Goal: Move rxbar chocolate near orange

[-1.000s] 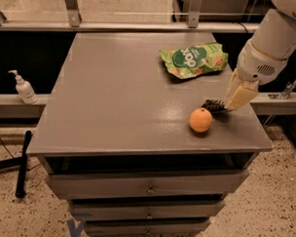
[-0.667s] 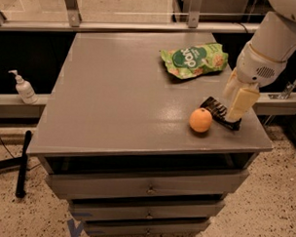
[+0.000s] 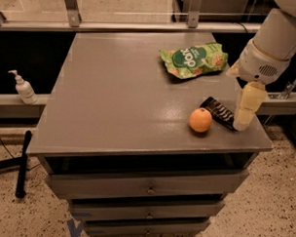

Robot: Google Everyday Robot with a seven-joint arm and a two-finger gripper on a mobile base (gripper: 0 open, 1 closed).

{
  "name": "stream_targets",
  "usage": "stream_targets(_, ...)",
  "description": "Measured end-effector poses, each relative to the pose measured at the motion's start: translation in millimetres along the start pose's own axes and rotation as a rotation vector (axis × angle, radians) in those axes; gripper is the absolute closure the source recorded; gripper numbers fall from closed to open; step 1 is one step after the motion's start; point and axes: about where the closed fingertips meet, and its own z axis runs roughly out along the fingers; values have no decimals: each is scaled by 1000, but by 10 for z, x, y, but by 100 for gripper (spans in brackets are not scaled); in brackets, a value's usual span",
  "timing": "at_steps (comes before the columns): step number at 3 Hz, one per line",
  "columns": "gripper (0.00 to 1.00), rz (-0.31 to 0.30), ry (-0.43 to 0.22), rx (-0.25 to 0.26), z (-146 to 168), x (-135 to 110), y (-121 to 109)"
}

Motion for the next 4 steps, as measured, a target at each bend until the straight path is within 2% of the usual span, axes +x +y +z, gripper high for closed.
stream_targets(1,0,59,-69,104,-254,77,-179)
stream_targets(2,0,117,-197,228,-521,190,-367)
stream_targets(3,0,189,-364,371,-786,394,-459)
stream_targets(4,0,226,-401,435,-917,501,-528)
